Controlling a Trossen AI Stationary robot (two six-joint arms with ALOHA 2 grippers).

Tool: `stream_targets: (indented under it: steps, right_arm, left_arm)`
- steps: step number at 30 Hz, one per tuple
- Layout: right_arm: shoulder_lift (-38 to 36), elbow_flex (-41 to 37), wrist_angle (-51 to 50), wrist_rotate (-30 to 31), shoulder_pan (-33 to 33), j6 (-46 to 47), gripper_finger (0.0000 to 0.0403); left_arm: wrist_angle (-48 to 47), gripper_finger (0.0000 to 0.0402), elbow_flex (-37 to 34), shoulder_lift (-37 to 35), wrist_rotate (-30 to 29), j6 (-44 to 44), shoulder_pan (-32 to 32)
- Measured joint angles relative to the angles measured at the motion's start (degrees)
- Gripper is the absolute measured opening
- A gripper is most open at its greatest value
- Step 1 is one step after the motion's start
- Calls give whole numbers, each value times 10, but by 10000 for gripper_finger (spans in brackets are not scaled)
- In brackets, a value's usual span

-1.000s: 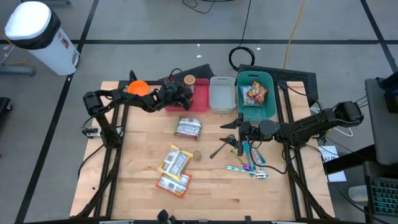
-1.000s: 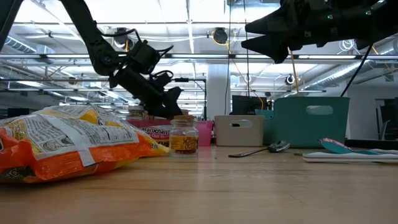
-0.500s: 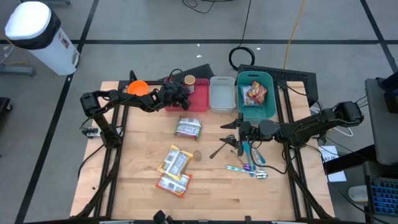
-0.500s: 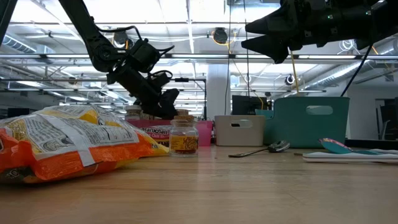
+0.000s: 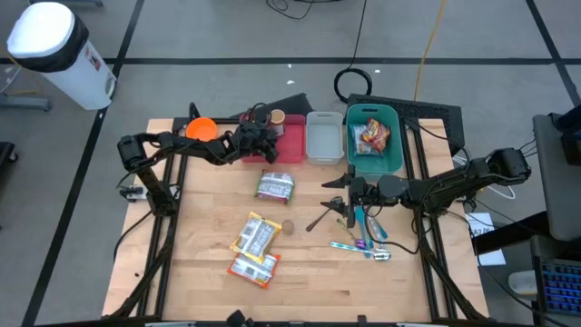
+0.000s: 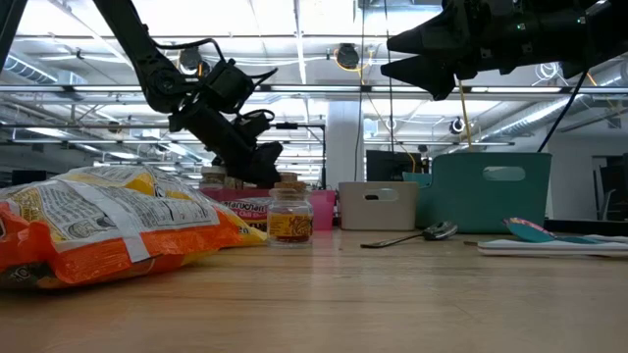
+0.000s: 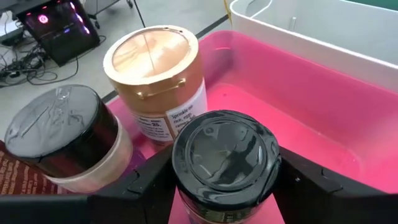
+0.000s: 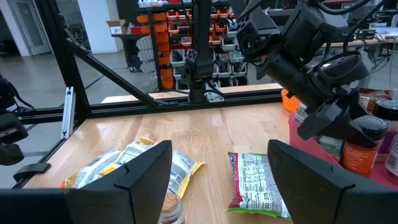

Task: Pick & Place Food Item
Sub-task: Put the orange seasoning bottle into the red bin

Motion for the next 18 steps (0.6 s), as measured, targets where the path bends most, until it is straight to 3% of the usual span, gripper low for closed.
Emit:
stream_targets:
  steps: [10, 18]
  right_arm:
    - [0, 0, 0, 0, 0, 0, 256]
    - [0, 0, -1, 0, 0, 0, 256]
  left_arm:
    - [-9, 306, 0, -1, 2, 5, -12]
    - [-57, 323, -1, -61, 17, 0, -15]
